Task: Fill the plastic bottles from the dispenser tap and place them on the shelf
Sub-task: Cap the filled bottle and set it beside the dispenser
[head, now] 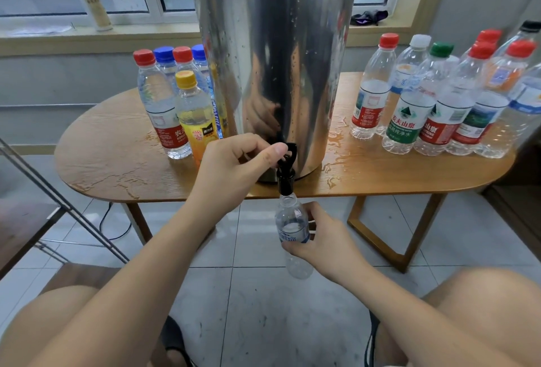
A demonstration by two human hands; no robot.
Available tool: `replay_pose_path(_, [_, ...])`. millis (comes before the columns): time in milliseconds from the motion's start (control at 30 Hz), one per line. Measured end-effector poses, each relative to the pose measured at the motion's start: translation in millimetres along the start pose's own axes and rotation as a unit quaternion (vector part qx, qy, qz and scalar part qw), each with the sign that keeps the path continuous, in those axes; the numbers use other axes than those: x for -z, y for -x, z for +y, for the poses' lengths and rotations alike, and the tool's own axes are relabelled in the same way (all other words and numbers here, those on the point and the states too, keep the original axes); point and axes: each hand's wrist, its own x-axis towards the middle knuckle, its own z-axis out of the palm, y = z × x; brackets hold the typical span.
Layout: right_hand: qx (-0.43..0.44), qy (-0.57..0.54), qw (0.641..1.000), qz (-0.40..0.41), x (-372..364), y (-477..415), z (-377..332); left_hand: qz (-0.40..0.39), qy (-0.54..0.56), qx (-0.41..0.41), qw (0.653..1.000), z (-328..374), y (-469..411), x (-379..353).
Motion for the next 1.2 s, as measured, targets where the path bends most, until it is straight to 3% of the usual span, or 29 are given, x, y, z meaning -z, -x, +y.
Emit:
replay_pose_path(567, [0.004,-0.003,1.000,-0.002,-5.0,0.6,6.3,0.030,0.020,0.104,0.994,15.8,-7.4,-3.9])
replay_pose_path(1200, [0.004,0.005,1.000,0.002,-8.8,-0.9,6.5,0.030,0.049,0.126,0.990,13.6,-5.6,-7.3])
